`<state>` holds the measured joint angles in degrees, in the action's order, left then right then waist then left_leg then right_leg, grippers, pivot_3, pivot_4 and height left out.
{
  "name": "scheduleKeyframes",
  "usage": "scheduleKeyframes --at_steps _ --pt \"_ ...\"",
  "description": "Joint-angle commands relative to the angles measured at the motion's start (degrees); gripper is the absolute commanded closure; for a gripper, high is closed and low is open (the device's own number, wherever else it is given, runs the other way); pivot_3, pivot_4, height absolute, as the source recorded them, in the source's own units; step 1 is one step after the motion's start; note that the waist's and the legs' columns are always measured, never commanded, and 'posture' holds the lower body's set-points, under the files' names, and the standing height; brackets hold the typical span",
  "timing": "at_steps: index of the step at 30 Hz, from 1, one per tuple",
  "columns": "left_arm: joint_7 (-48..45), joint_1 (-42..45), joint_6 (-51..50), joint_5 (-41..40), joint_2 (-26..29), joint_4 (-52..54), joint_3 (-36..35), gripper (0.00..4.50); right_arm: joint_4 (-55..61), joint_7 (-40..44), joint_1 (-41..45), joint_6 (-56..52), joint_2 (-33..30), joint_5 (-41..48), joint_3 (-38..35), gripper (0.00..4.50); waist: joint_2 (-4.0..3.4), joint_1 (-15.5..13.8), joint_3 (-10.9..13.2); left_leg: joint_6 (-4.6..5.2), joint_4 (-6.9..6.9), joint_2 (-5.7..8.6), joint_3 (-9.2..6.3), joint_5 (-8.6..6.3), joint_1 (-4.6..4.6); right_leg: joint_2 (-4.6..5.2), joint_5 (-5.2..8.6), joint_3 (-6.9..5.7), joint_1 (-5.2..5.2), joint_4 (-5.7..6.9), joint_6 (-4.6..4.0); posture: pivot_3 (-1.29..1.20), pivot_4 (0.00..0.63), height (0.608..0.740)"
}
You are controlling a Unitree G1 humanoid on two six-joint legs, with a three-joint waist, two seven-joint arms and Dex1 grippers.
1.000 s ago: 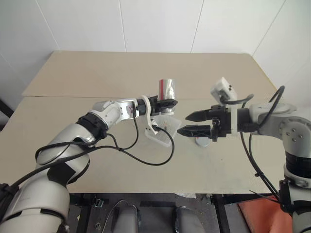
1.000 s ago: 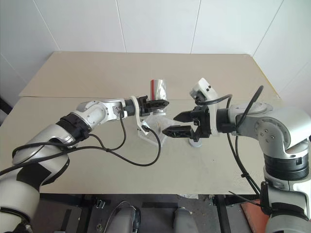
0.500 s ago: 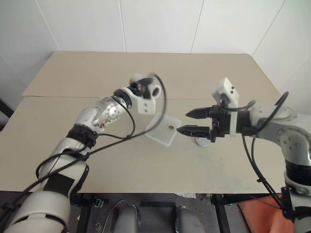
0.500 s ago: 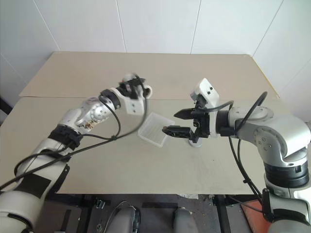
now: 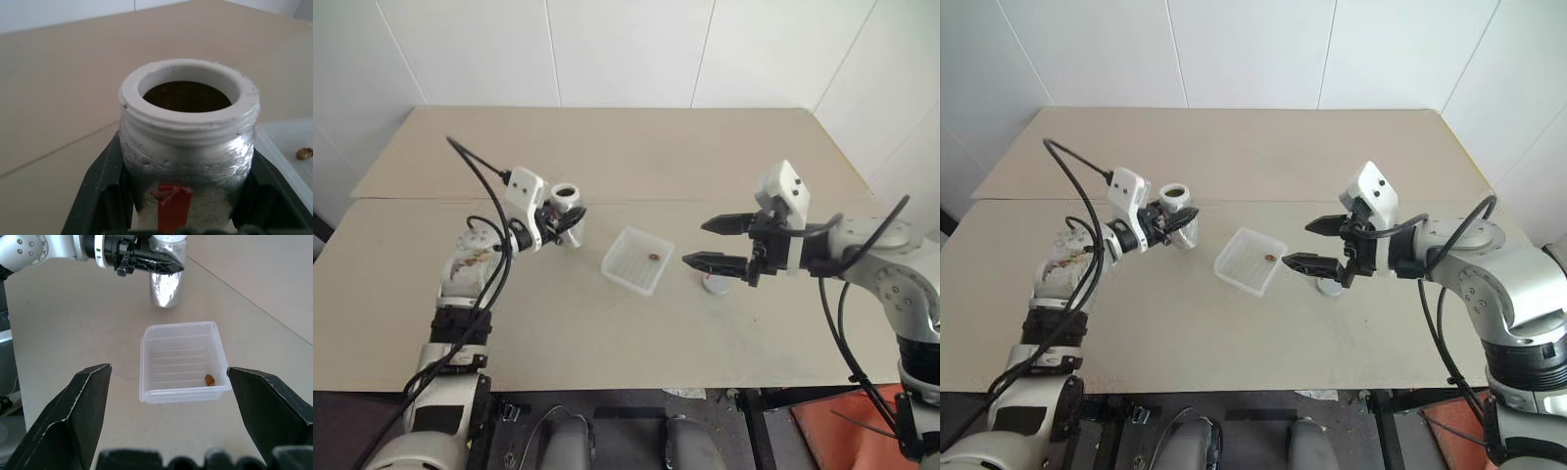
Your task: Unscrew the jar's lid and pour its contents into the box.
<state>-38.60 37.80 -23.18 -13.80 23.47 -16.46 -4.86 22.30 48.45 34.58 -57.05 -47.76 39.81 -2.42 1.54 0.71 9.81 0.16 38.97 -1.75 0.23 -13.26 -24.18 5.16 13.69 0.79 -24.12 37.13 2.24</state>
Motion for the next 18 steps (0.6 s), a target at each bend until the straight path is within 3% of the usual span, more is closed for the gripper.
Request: scheduleKeyframes --at_steps 1,6,13,18 --pt "0.7 -1.2 4.2 -0.6 -0.8 2.0 -0.8 2.44 1.0 0.8 -0.2 2.3 -1.0 -0.4 -1.1 0.09 0.00 0.0 0.0 0.00 0.00 0.00 0.00 0.00 0.00 0.00 0.00 0.00 -0.01 -0.01 0.00 0.00 0.150 0.740" --pt "2.4 -2.3 6.0 -0.3 -2.2 0.5 -0.9 2.44 1.3 0.9 -0.4 2.4 -1.2 -0.3 -1.8 0.09 0.00 -0.1 0.0 0.00 0.00 0.01 0.00 0.00 0.01 0.01 0.00 0.00 0.02 -0.05 0.00 0.00 0.150 0.740" --pt "2.4 -4.9 4.2 -1.2 -1.4 4.4 -1.4 0.16 1.7 0.7 -0.6 2.4 -1.2 -0.1 -2.2 0.00 0.00 0.0 0.0 0.00 -0.01 0.00 0.00 0.00 0.02 0.00 0.00 0.02 0.00 -0.04 0.00 0.00 0.150 0.740" --pt "1.6 -8.8 -0.1 -1.8 1.5 11.6 -1.6 0.05 2.4 0.1 -1.1 2.3 -1.1 0.1 -2.6 0.00 0.00 0.0 0.0 0.00 -0.02 0.00 0.01 0.00 0.02 0.00 0.00 0.03 -0.01 -0.04 0.00 0.00 0.150 0.740"
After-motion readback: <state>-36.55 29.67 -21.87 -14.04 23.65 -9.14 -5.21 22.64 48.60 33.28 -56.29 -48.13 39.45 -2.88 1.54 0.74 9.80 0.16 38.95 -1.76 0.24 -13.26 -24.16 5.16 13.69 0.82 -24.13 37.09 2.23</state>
